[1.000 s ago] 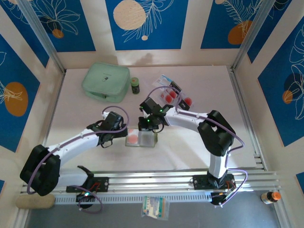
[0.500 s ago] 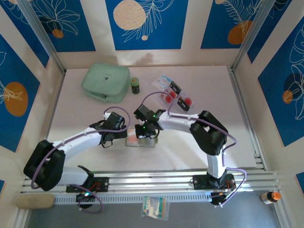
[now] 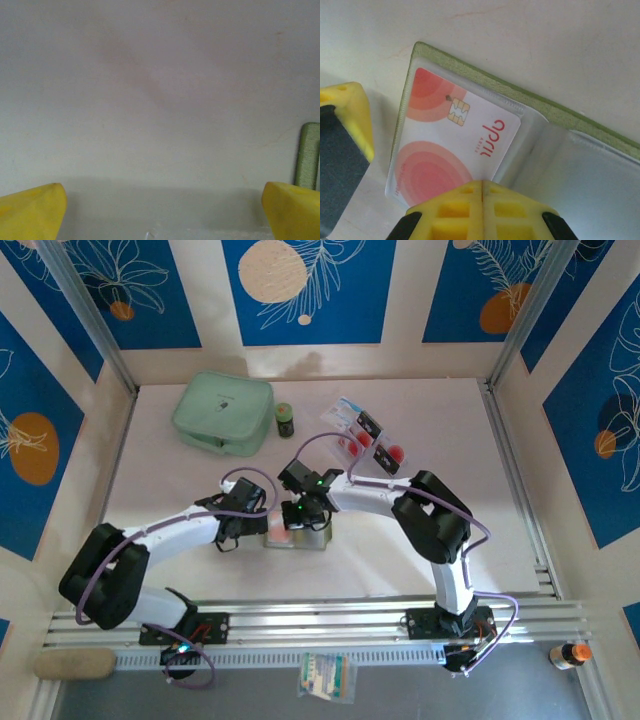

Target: Put the credit cards into the card holder

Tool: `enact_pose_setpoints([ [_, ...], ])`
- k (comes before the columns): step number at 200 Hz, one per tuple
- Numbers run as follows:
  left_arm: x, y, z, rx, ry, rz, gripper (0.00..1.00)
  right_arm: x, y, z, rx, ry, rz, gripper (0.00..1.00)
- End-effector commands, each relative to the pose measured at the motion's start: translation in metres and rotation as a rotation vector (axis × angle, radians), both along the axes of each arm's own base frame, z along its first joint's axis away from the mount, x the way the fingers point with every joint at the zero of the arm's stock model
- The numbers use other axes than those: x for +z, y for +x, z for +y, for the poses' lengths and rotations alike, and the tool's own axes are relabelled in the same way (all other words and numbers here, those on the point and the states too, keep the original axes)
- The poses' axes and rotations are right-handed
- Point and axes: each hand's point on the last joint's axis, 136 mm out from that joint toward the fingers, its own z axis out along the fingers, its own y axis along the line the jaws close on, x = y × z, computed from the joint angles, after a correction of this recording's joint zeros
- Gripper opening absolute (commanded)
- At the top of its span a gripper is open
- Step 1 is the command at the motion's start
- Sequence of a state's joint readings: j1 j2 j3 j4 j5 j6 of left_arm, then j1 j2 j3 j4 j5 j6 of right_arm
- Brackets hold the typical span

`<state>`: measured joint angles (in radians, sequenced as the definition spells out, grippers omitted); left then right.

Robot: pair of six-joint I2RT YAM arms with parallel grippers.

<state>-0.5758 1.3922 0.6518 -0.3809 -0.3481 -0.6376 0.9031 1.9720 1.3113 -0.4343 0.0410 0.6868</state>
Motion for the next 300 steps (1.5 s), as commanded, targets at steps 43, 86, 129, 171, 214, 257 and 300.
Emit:
enact_pose_setpoints([
  [43,-0.002,0.0,0.003,-0.001,0.006,0.007,1.0,0.002,-0.004,0.011,0.035,0.026,0.028,0.0],
  [86,0.01,0.002,0.001,-0.014,-0.012,-0.017,1.0,0.021,-0.001,0.004,0.028,0.044,-0.006,0.0],
  [129,0.036,0.009,-0.009,-0.034,-0.073,-0.067,1.0,0.036,0.006,-0.024,-0.013,0.036,-0.054,0.0],
  [171,0.059,0.014,-0.03,-0.075,-0.168,-0.087,1.0,0.034,0.012,-0.053,-0.074,0.038,-0.048,0.06],
  [214,0.071,0.013,-0.057,-0.123,-0.273,-0.111,1.0,0.023,0.014,-0.062,-0.097,0.041,-0.029,0.07],
  [257,0.066,0.006,-0.082,-0.176,-0.303,-0.1,1.0,0.012,0.016,-0.069,-0.115,0.028,-0.017,0.06],
  [300,0.051,-0.002,-0.099,-0.218,-0.288,-0.069,1.0,0.004,0.017,-0.073,-0.121,0.022,-0.001,0.06],
])
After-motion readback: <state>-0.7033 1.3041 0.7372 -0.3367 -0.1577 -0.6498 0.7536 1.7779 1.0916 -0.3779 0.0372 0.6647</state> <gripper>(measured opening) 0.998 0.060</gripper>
